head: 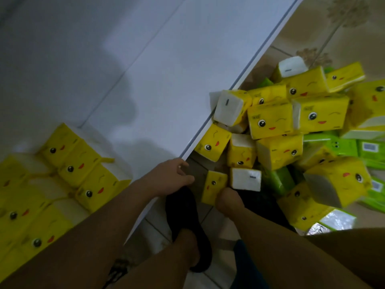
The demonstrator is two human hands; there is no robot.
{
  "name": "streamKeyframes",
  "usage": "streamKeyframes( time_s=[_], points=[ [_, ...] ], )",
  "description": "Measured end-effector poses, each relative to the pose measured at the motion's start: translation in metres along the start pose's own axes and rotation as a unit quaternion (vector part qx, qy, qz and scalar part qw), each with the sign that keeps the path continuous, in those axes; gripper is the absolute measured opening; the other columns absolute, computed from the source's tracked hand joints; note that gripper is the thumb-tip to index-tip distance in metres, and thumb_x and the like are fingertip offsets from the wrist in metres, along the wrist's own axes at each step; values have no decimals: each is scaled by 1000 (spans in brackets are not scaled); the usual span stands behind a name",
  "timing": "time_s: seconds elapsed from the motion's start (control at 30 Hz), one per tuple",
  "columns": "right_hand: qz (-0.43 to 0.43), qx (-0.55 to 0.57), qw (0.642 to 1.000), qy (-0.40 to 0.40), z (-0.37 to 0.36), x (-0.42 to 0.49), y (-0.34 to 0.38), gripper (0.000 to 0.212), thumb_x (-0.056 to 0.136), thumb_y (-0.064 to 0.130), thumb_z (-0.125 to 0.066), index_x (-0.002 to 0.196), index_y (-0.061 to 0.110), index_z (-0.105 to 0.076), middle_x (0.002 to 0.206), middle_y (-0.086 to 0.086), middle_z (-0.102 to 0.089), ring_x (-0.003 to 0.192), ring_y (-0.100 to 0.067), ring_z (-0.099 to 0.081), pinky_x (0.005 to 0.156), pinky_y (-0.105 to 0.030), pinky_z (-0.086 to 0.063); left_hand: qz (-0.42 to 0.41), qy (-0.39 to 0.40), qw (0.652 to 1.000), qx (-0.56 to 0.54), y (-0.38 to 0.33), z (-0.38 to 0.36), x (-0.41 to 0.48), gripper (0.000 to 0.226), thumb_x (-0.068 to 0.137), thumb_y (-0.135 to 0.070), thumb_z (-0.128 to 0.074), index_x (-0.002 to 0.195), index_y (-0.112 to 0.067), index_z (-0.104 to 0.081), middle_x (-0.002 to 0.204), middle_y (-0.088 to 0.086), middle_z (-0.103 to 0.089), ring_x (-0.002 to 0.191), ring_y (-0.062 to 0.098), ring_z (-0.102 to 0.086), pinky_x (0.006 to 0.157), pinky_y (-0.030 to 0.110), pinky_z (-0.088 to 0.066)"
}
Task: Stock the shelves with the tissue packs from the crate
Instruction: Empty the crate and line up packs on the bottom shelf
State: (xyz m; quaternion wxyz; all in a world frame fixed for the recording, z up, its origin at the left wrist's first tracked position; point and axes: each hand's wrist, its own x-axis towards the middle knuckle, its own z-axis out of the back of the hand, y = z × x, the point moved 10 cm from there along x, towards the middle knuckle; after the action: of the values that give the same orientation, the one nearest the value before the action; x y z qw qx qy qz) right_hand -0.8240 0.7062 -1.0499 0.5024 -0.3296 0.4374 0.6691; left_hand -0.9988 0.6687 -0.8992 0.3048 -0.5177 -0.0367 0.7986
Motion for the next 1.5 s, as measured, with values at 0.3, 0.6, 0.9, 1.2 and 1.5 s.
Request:
streamKeyframes(
  time_s=[0.3, 0.6, 0.9, 1.2, 1.5],
  points=[
    [141, 256, 956, -16, 54, -61, 64, 34, 91, 8, -51, 58, 13, -46, 57, -8, -47, 53, -22, -47, 53, -29, -41, 12, -36, 999, 5, -30, 18, -30, 82, 80, -36, -76, 146, -18, -31, 144, 10, -43, 125, 24, -49, 96, 34, -46],
    [294, 272, 916, -8, 158, -185, 150, 33, 90, 12, -58, 58, 16, -53, 53, 2, -49, 54, -10, -44, 54, -23, -37, -56, -93, 969, -221, -51, 52, -94, 123, 47, -43, -87, 148, -44, -17, 136, 0, -48, 113, 24, -58, 72, 40, -58],
    [282, 263, 921, -45, 208, -220, 174, 12, 94, 18, -55, 85, 13, -61, 81, -7, -64, 61, -16, -59, 58, -30, -49, -70, -149, 856, -490, -13, 87, -120, 79, 69, -19, -83, 135, -41, -46, 121, 12, -60, 104, 26, -64, 72, 41, -59],
    [193, 232, 948, 104, 154, -186, 166, 55, 80, 54, -69, 119, 17, -58, 117, -12, -63, 94, -26, -66, 74, -37, -56, -60, -100, 784, -610, 4, 88, -111, 84, 84, -1, -67, 149, -34, -25, 131, 12, -58, 111, 34, -63, 81, 53, -56],
    [278, 323, 891, 157, 154, -167, 211, 39, 84, 20, -71, 120, 30, -59, 114, -9, -68, 92, -28, -69, 77, -41, -57, -33, -239, 910, -337, 11, 116, -109, 132, 66, -37, -87, 152, -37, 13, 154, 4, -35, 137, 21, -40, 109, 42, -36]
  ],
)
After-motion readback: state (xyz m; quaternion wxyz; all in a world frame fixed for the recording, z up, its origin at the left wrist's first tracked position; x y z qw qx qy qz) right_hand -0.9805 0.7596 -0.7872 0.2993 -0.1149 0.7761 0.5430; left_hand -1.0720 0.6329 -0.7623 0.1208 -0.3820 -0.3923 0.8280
